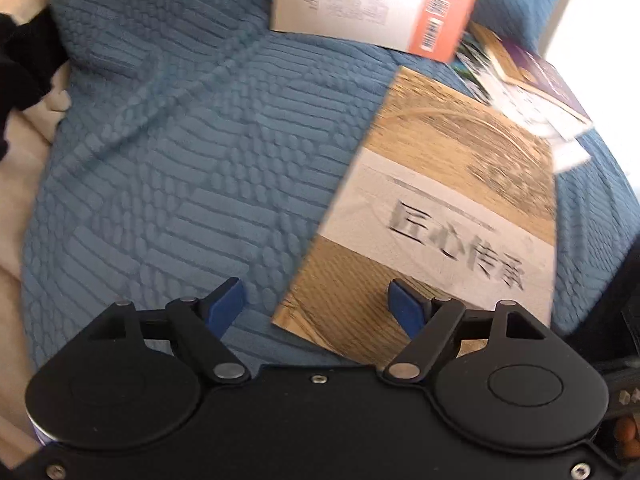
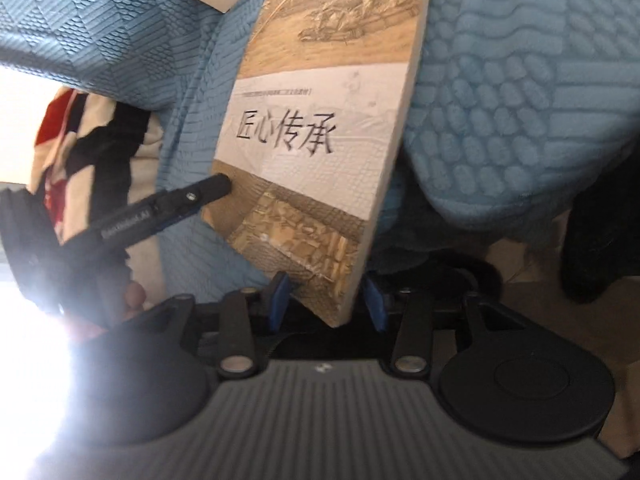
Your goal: Organize objects
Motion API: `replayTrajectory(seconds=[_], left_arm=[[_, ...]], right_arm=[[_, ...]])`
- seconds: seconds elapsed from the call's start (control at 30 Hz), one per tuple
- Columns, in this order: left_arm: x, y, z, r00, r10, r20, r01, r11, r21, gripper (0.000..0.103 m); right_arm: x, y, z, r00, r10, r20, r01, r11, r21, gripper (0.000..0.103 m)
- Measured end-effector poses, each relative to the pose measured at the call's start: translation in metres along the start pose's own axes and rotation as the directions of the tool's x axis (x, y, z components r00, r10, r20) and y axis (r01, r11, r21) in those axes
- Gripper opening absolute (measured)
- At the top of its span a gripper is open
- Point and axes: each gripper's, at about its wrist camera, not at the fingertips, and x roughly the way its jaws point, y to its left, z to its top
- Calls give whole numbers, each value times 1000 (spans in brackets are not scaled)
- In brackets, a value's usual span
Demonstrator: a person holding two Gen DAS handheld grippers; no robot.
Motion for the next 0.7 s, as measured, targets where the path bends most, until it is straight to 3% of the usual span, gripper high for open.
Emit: replayTrajectory(seconds=[0.07, 0.13, 0.17, 0.27, 0.6, 0.7], left_arm=[[-2, -7, -3, 1000, -28, -13, 28, 999, 22, 79], [-2, -15, -7, 1000, 0, -16, 0, 999, 47, 78], [-3, -18, -8, 1000, 10, -10, -9, 999, 48, 78], [-5, -18, -11, 1000, 5, -12, -5, 1000, 15, 78], [-23, -41, -36, 999, -12, -49, 12, 1000, 3, 68], [-27, -56, -46, 997, -24, -75, 28, 999, 45, 68]], right_arm=[[-2, 2, 0, 1000, 2, 1, -2, 999, -36, 35], [-6, 2, -1, 1000, 3, 4, -3, 999, -46, 33], [-8, 2, -1, 1000, 5, 9, -4, 998, -58, 25], [-17, 5, -1, 999, 31, 18, -29, 995, -91, 18], [-56, 1, 2, 999, 32, 36, -25, 986, -164, 15], [-69, -1, 3, 998, 47, 40, -38, 980, -194, 14]])
